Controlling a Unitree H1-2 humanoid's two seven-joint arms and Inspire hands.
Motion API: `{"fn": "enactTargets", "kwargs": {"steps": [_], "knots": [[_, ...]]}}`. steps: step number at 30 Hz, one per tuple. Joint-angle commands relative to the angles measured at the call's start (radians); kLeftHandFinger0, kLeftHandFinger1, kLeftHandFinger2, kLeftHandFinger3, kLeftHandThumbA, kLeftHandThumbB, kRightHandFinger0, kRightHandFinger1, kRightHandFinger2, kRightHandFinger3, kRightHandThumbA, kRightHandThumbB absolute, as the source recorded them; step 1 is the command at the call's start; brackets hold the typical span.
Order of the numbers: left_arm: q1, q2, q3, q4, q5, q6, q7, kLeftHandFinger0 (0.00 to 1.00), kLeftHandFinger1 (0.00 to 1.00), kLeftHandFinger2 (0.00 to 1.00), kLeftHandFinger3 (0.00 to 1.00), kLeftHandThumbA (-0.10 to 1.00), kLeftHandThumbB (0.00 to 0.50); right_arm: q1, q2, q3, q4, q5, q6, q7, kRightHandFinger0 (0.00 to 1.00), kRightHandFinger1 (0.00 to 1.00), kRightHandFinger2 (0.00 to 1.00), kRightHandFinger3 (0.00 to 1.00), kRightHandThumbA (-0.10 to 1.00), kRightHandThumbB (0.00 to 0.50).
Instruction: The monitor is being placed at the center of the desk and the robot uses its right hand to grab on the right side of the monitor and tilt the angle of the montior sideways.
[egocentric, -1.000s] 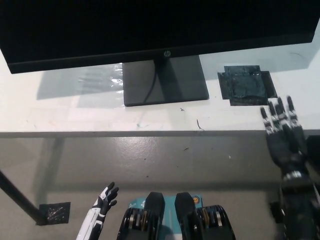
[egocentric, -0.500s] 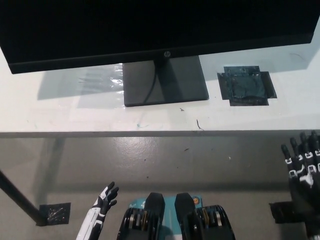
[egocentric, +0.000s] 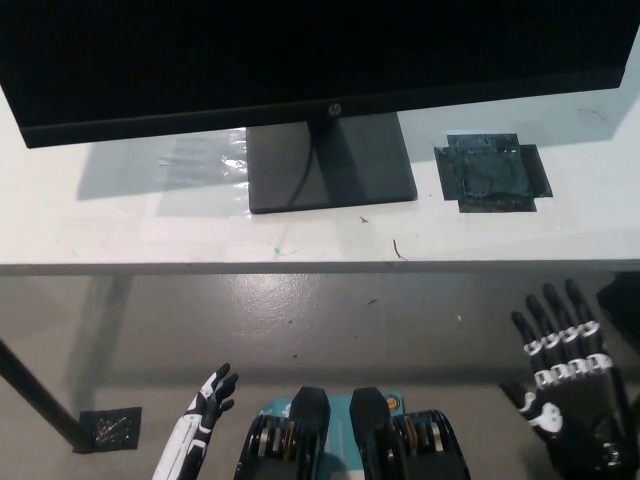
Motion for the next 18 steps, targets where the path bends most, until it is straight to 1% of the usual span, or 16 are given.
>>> {"fn": "enactTargets", "kwargs": {"steps": [1,2,7,10,12,14,18], "knots": [[-0.016,0.017,-0.016,-0.031,0.027,-0.041,0.014,1.00,1.00,1.00,1.00,1.00,0.336,-0.072,-0.033,0.083,0.275,-0.543,-0.406,-0.070,1.00,1.00,1.00,1.00,1.00,0.245],[-0.017,0.020,-0.015,-0.033,0.028,-0.041,0.014,1.00,1.00,1.00,1.00,1.00,0.336,-0.084,-0.037,0.090,0.312,-0.547,-0.406,-0.085,1.00,1.00,1.00,1.00,1.00,0.261],[-0.022,0.023,-0.019,-0.025,0.032,-0.041,0.017,1.00,1.00,1.00,1.00,1.00,0.336,-0.117,-0.063,0.124,0.412,-0.594,-0.406,-0.170,1.00,1.00,1.00,1.00,1.00,0.280],[-0.026,0.026,-0.022,-0.022,0.037,-0.041,0.018,1.00,1.00,1.00,1.00,1.00,0.340,-0.132,-0.074,0.147,0.448,-0.613,-0.406,-0.206,1.00,1.00,1.00,1.00,1.00,0.318],[-0.027,0.026,-0.021,-0.026,0.036,-0.041,0.015,1.00,1.00,1.00,1.00,1.00,0.343,-0.141,-0.084,0.168,0.468,-0.626,-0.406,-0.233,1.00,1.00,1.00,1.00,1.00,0.312],[-0.024,0.026,-0.021,-0.028,0.035,-0.041,0.016,1.00,1.00,1.00,1.00,1.00,0.343,-0.140,-0.086,0.176,0.469,-0.626,-0.406,-0.241,1.00,1.00,1.00,1.00,1.00,0.327],[-0.021,0.026,-0.022,-0.030,0.037,-0.041,0.017,1.00,1.00,1.00,1.00,1.00,0.347,-0.141,-0.092,0.191,0.472,-0.629,-0.406,-0.259,1.00,1.00,1.00,1.00,1.00,0.328]]}}
